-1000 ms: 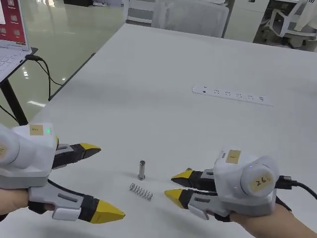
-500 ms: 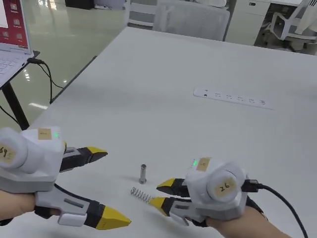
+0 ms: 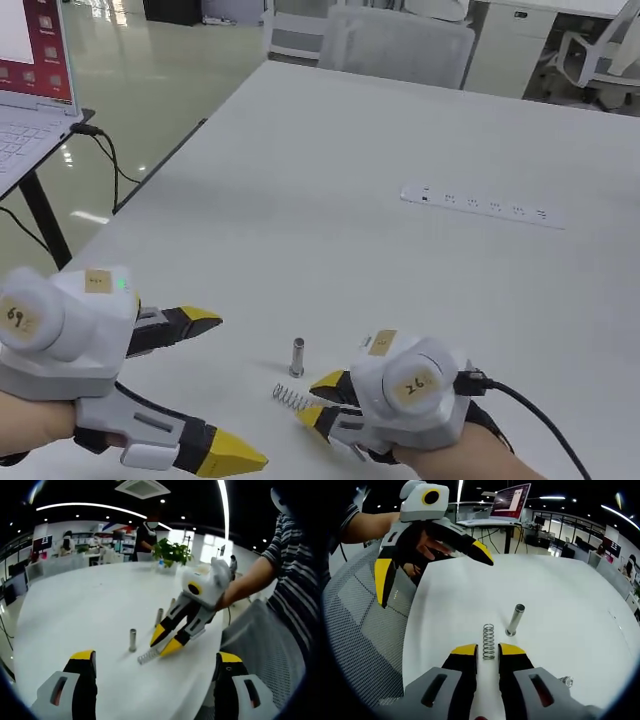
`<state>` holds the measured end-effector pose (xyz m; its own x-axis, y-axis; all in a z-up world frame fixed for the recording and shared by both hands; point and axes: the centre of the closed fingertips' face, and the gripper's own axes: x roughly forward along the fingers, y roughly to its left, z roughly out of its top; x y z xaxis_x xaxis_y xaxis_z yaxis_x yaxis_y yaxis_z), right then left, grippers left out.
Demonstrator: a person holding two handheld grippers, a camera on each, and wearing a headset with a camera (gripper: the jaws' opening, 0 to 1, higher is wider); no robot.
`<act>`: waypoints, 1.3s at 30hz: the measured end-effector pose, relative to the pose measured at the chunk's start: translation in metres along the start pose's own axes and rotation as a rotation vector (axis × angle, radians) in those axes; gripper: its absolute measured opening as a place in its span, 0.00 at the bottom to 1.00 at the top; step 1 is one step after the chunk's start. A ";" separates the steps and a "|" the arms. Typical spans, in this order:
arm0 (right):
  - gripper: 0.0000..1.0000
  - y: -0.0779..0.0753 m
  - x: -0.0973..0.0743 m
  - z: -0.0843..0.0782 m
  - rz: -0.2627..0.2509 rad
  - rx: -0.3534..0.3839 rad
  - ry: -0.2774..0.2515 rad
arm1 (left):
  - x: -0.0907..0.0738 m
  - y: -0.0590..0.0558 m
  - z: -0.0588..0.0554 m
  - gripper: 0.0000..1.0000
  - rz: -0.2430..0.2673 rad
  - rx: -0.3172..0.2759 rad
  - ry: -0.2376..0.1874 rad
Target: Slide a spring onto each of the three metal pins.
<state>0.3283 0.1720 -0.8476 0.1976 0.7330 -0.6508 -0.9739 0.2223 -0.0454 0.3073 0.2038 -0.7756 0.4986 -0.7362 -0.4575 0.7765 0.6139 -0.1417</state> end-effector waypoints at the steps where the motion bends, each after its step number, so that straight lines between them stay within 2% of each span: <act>1: 0.13 0.000 0.002 -0.002 -0.002 -0.003 0.009 | 0.000 0.000 0.000 0.96 -0.001 0.000 0.000; 6: 0.12 -0.001 0.005 -0.007 0.001 0.028 0.010 | 0.001 -0.003 0.000 0.96 -0.004 -0.001 0.002; 10: 0.08 -0.002 0.007 -0.013 -0.011 0.018 0.023 | 0.000 -0.002 -0.001 0.96 -0.002 -0.005 0.004; 13: 0.08 -0.003 0.006 -0.012 -0.010 0.020 0.010 | 0.000 -0.002 -0.002 0.96 -0.001 -0.009 0.006; 17: 0.08 -0.001 0.003 -0.010 -0.004 -0.001 0.018 | 0.003 -0.006 -0.004 0.95 -0.014 -0.006 0.016; 22: 0.08 0.000 -0.007 -0.001 0.010 0.005 -0.013 | 0.004 -0.009 -0.005 0.94 -0.026 -0.007 0.018; 27: 0.08 0.001 -0.020 0.003 0.019 -0.028 -0.023 | 0.006 -0.012 -0.004 0.92 -0.038 -0.006 0.020; 34: 0.08 -0.002 -0.044 0.001 0.027 -0.078 -0.021 | 0.011 -0.022 -0.006 0.87 -0.082 -0.006 0.033; 39: 0.08 0.000 -0.061 -0.003 0.042 -0.127 -0.007 | 0.018 -0.026 -0.002 0.85 -0.104 0.002 0.030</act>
<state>0.3156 0.1251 -0.8099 0.1569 0.7443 -0.6492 -0.9875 0.1084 -0.1144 0.2948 0.1754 -0.7821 0.4034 -0.7871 -0.4666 0.8245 0.5339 -0.1877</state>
